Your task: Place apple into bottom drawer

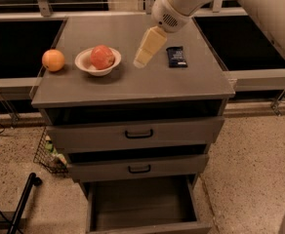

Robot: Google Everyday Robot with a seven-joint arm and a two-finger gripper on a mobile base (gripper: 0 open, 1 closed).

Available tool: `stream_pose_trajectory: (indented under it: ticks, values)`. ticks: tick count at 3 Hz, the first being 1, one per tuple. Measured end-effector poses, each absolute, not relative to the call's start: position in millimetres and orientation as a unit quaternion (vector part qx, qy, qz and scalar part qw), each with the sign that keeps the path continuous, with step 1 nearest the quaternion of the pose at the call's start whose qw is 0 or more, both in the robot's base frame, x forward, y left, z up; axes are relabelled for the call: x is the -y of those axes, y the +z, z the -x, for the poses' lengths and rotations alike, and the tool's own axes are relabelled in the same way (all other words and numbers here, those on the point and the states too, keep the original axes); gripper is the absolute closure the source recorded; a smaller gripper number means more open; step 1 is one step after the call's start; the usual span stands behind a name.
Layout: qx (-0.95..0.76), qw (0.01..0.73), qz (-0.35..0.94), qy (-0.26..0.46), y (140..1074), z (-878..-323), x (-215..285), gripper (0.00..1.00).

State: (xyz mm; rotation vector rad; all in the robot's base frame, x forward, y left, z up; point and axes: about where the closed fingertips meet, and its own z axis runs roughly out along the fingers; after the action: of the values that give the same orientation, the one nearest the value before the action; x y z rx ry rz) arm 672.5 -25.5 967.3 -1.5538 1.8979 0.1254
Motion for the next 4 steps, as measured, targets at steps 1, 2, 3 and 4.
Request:
stream_pose_trajectory:
  ticks: [1, 2, 3, 4]
  values:
    - [-0.729, 0.336, 0.595, 0.048, 967, -673, 25, 0.0]
    - [-0.737, 0.349, 0.576, 0.052, 964, -684, 16, 0.0]
    - [-0.743, 0.376, 0.551, 0.058, 964, -712, -5, 0.1]
    - [-0.745, 0.395, 0.532, 0.07, 957, -751, -31, 0.34]
